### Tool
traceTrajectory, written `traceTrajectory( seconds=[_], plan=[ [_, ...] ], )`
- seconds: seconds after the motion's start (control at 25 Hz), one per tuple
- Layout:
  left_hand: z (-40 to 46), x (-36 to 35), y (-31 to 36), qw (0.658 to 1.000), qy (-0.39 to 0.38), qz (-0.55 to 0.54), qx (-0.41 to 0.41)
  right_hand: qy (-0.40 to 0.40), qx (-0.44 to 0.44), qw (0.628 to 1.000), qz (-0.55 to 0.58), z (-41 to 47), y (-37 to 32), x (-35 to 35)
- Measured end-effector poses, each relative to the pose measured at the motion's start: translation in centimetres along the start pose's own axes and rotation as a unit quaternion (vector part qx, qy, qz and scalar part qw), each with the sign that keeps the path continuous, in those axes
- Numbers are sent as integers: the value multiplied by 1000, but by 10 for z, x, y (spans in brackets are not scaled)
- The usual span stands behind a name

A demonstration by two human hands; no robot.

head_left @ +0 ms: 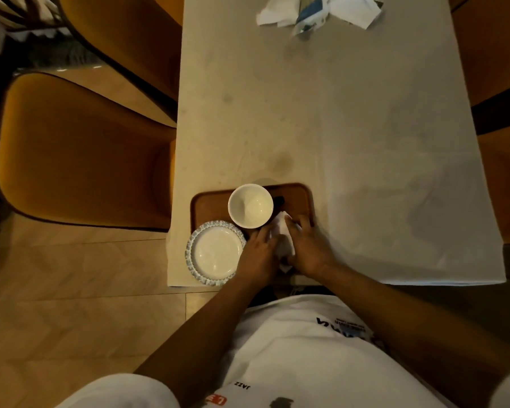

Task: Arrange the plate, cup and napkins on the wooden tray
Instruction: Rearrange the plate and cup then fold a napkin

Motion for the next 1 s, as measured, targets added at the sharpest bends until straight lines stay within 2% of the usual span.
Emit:
traceTrajectory(
  seconds=[0.2, 0.4, 0.64, 1.0],
  plan=[
    [-11, -9, -4, 1000, 21, 7, -2, -25, 54, 998, 14, 13, 10, 5],
    [-15, -27, -6, 1000, 29, 12, -2, 2, 94, 995, 34, 5, 18, 5],
    [-17, -37, -5, 999, 27, 20, 8, -21, 125, 991, 32, -3, 25, 6],
    [-15, -33, -2, 1000, 9, 17, -10, 5, 68, 998, -15, -10, 17, -3]
  ],
)
Point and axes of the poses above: each hand's wrist, its own z-axis towards the middle knuckle, its own x-axis out of the back of the hand, y = z × x, the point moved 1 cm from there along z, towards the middle knuckle, and after that the axes turned 2 degrees about z, right-handed, at the moved point
